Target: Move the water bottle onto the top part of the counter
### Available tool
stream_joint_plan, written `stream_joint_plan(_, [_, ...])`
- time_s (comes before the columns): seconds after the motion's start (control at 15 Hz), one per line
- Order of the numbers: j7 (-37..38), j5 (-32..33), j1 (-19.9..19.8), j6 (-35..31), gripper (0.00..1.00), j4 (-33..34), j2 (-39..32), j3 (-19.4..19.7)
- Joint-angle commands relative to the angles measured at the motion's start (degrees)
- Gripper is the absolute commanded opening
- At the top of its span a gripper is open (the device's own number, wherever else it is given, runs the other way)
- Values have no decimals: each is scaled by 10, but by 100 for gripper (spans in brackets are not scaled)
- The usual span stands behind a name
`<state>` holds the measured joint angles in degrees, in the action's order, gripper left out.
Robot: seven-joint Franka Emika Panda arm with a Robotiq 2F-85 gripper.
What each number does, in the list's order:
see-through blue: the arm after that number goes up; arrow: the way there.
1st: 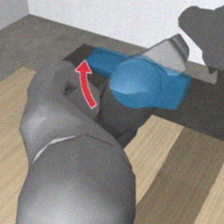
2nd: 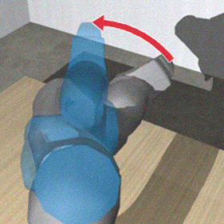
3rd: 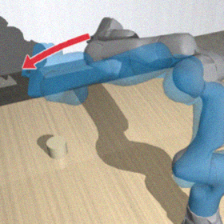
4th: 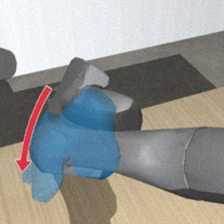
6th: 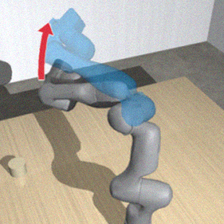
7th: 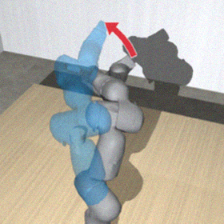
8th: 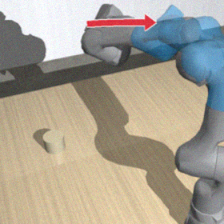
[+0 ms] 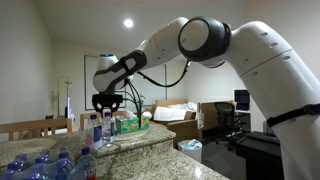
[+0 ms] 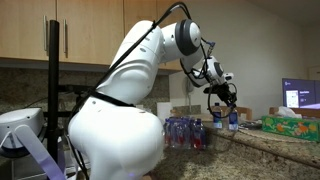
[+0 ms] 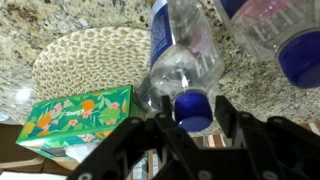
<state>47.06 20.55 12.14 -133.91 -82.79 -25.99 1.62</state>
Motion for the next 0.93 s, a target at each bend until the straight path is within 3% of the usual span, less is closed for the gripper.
stream_joint_plan(0.0, [-4, -16, 9, 19, 81, 14, -8, 7])
stream_joint_plan(0.2, [4, -12, 12, 21, 100, 11, -4, 11])
stream_joint_plan(0.53, [26, 0, 21, 16, 100, 2, 16, 25])
stream_joint_plan(0.87, [41, 7, 28, 38, 100, -54, 95, 28])
